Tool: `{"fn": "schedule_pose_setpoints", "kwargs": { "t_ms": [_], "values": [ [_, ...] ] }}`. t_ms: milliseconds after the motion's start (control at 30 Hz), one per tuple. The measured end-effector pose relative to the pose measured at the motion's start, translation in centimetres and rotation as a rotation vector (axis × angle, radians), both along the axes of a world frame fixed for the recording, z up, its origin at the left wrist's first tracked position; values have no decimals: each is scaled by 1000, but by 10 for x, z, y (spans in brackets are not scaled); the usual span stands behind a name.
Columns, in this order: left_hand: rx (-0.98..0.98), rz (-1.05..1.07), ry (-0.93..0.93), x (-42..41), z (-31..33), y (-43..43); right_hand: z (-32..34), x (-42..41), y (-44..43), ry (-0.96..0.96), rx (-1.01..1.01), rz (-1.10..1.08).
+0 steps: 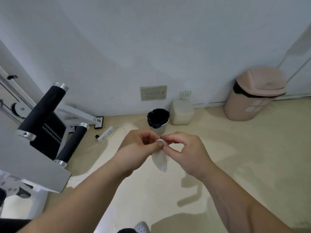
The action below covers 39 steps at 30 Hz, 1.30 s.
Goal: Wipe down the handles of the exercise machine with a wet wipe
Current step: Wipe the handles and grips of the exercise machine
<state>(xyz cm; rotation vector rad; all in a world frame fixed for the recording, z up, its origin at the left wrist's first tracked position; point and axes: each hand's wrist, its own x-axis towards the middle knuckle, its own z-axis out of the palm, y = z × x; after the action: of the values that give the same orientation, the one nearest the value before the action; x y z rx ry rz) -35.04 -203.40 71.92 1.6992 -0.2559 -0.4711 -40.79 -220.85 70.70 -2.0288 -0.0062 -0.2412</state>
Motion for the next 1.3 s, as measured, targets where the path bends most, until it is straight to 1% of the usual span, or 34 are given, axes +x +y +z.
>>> {"fn": "schedule_pose_setpoints", "kwargs": {
  "t_ms": [133,233,400,467,533,600,667,767,867,933,1033,1100,1133,1167,1233,1300],
  "values": [
    [-31,45,3,29,1,-11,-4,38,-13,53,64,2],
    [-11,103,19,43,-5,-15,-6,71,-24,60,40,62],
    [3,438,79,63,-14,-24,-3,128,-39,1,70,403],
    [24,540,89,65,-11,-32,-5,149,-45,39,71,517],
    [60,604,90,67,-3,-42,-5,168,-50,97,56,623],
    [104,653,78,68,8,-51,-7,187,-52,92,17,713],
    [157,722,66,66,18,-56,-6,203,-48,89,20,778],
    [246,865,65,52,25,-48,-2,213,-32,108,58,865],
    [338,1027,86,29,31,-33,3,211,-7,193,191,996],
    [401,1153,82,15,36,-24,7,207,12,245,244,1067],
    [547,1221,51,-4,44,-13,16,197,41,185,209,1155],
    [615,1260,-18,-15,47,-2,24,192,60,106,191,1161],
    [666,1295,-88,-20,47,4,28,190,70,63,179,1154],
    [736,1341,-199,-24,48,12,31,189,79,13,157,1139],
    [922,1403,-536,-28,49,31,39,189,95,-106,101,1082],
    [1127,1408,-845,-28,47,51,46,191,110,-237,25,1024]
  ]
}}
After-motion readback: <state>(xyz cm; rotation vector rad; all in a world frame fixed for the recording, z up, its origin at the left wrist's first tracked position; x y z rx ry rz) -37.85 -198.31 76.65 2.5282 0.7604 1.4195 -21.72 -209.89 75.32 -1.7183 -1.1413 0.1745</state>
